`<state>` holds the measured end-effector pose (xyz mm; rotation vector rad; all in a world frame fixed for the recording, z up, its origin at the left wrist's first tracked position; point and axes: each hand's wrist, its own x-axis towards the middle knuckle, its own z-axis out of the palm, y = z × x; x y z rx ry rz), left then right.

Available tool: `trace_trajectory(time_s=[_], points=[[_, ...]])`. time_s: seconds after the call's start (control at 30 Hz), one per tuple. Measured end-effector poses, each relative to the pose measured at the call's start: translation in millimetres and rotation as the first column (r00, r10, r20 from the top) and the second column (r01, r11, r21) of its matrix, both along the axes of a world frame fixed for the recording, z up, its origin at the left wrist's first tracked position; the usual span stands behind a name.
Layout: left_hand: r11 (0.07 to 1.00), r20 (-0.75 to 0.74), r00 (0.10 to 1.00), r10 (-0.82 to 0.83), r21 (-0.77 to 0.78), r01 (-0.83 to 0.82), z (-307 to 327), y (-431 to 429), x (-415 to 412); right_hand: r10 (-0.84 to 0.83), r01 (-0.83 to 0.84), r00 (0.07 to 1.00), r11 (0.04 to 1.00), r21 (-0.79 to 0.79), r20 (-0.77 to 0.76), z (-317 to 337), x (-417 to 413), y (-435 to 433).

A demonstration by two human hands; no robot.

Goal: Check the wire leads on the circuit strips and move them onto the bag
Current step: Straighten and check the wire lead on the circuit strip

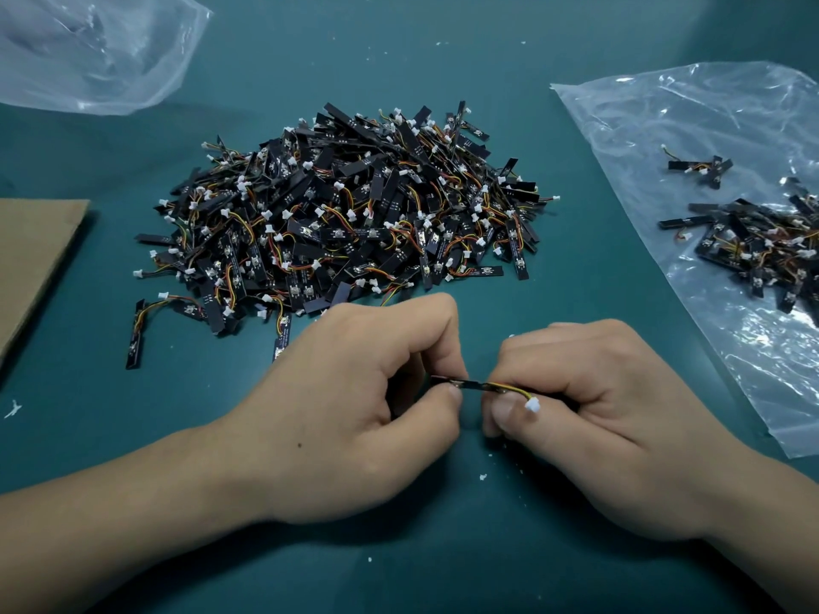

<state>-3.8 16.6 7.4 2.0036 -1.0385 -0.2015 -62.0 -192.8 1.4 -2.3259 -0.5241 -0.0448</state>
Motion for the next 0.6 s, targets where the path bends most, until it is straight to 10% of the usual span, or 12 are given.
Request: trace_trajectory(time_s=[0.6], points=[[1.000, 0.025, 1.000, 0.018, -0.023, -0.017, -2.2, -1.0, 1.5, -0.052, 0.051, 0.999, 0.996, -0.068, -0.016, 0.2, -0.9, 3.0]])
